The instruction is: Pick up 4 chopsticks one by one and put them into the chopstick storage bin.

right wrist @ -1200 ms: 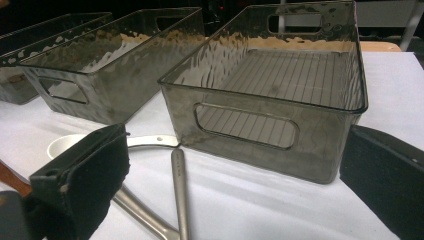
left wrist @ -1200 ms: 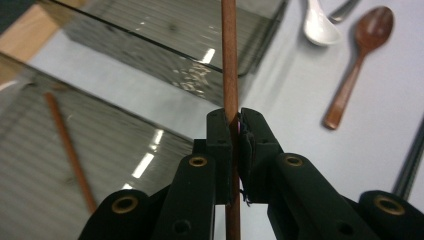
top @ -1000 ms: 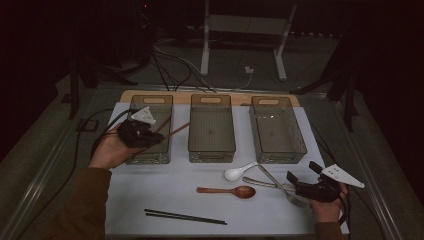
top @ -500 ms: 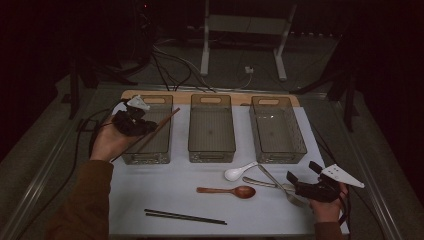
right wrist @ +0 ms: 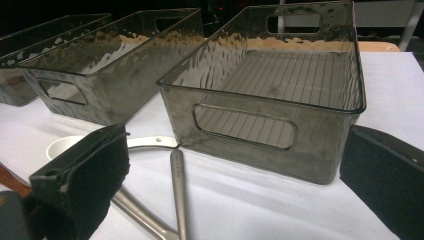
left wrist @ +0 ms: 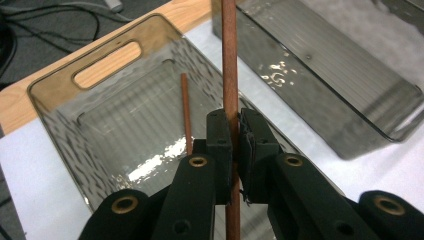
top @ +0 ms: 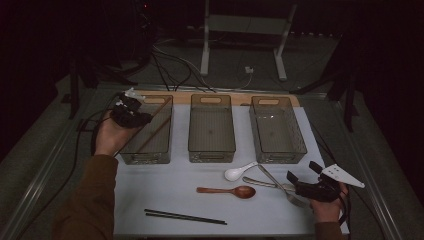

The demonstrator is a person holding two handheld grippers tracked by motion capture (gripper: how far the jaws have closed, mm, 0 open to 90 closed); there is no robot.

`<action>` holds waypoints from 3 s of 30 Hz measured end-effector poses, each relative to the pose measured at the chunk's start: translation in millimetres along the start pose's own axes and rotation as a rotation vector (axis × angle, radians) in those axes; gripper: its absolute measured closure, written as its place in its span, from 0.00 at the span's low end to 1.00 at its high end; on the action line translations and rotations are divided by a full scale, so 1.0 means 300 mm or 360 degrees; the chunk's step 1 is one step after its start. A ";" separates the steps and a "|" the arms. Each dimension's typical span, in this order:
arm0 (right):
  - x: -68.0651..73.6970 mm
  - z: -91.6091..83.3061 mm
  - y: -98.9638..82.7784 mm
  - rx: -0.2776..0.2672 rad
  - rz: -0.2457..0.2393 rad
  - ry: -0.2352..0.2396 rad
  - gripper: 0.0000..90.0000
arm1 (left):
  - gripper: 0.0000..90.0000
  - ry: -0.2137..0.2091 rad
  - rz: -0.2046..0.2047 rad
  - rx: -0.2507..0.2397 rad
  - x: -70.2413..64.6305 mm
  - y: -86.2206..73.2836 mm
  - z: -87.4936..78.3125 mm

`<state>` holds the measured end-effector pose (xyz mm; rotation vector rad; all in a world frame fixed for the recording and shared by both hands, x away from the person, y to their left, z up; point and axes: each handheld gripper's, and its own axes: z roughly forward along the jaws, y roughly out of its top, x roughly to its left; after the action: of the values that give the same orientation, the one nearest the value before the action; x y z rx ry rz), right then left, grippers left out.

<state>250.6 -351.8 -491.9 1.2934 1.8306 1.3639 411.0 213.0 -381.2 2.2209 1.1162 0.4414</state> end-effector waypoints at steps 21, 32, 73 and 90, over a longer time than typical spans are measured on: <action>-0.001 0.001 0.000 0.0001 -0.0002 0.0001 0.00 | 0.95 0.0163 -0.0240 -0.0075 0.076 0.012 0.067; -0.003 -0.002 0.001 -0.0009 -0.0002 0.0005 0.00 | 0.95 0.0148 -0.0299 -0.0104 0.100 0.005 0.115; -0.003 -0.005 0.001 -0.0013 0.0006 -0.0001 0.00 | 0.01 -0.0105 -0.0028 -0.0187 -0.062 -0.054 0.031; -0.003 -0.005 0.001 -0.0011 0.0007 0.0001 0.00 | 0.01 -0.0184 0.0133 -0.0170 -0.144 -0.077 0.001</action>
<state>250.0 -353.3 -491.3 1.2945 1.8225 1.3719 371.6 188.6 -397.6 2.1757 0.9215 0.3928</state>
